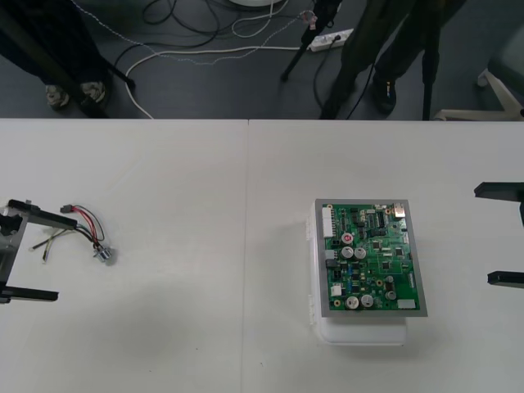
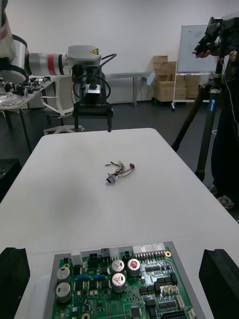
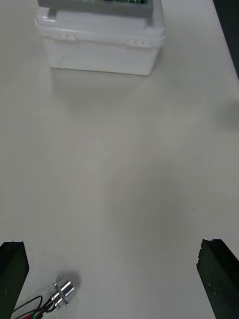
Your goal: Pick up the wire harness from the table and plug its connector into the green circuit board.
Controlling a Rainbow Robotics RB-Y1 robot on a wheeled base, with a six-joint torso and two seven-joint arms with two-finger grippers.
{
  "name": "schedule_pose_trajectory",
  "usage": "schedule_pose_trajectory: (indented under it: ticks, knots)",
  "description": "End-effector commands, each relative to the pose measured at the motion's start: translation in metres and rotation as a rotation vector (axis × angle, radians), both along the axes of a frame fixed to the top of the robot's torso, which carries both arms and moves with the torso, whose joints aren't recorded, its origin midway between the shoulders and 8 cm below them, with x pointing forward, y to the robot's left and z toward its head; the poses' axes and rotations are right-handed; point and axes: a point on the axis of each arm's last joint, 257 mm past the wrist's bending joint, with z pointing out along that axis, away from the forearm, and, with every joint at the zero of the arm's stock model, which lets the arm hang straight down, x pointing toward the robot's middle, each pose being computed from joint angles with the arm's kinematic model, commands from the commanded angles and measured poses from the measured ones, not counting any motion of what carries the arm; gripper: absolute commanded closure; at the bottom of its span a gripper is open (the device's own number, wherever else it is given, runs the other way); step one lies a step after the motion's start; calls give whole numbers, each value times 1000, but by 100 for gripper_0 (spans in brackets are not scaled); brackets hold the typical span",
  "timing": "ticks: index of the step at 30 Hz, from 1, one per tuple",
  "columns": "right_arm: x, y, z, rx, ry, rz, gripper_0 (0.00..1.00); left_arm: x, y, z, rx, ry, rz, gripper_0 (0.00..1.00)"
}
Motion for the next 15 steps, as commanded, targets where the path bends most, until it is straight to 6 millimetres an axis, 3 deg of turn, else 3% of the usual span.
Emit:
schedule_pose_trajectory:
  ticks: [1, 10, 15]
  knots:
    - [-15, 6, 1, -26, -5, 51, 0, 0, 25, -2, 159, -62, -104, 0]
    - [-19, 14, -9, -66, -12, 76, 0, 13, 51, -7, 275, -109, -95, 0]
    - [-22, 14, -13, -84, -18, 80, 0, 30, 66, -10, 358, -210, -119, 0]
